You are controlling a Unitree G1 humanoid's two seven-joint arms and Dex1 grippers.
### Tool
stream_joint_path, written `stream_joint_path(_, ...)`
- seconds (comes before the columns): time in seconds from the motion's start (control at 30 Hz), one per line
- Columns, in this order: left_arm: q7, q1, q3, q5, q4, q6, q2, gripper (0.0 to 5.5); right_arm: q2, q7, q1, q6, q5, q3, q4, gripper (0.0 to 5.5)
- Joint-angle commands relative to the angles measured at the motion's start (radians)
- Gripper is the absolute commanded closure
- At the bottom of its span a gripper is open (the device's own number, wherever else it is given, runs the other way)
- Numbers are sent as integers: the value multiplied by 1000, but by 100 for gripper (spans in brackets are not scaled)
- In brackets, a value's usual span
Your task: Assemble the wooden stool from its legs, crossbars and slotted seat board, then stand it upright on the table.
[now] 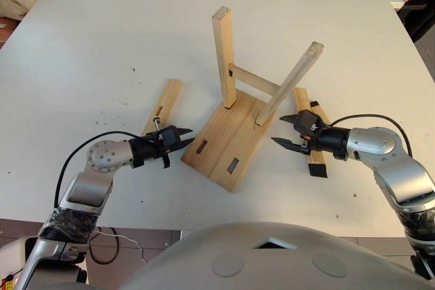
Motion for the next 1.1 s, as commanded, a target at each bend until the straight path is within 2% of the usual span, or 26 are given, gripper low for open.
stream_joint_path(0.03,-19,29,-35,3,-26,1,12,444,27,-4,-51,-42,-43,65,79,248)
stream_joint_path(0.27,-23,90,-101,-33,-169,85,-12,444,94,-32,-138,-129,-103,108,248,248)
stream_joint_path(0.57,32,-17,1,-30,-63,81,5,444,28,15,-61,-155,-97,63,193,248)
stream_joint_path(0.73,39,-26,-13,-30,-78,88,-16,444,40,2,-81,-154,-101,40,198,248)
stream_joint_path(0.83,52,-15,-9,-49,-115,101,-33,444,22,0,-87,-125,-63,-39,154,248)
stream_joint_path(0.93,78,-22,11,-60,-136,121,-47,444,3,-6,-59,-67,7,-165,92,248)
stream_joint_path(1.1,150,25,47,-55,-158,128,-67,444,-80,-31,106,-7,19,-386,43,248)
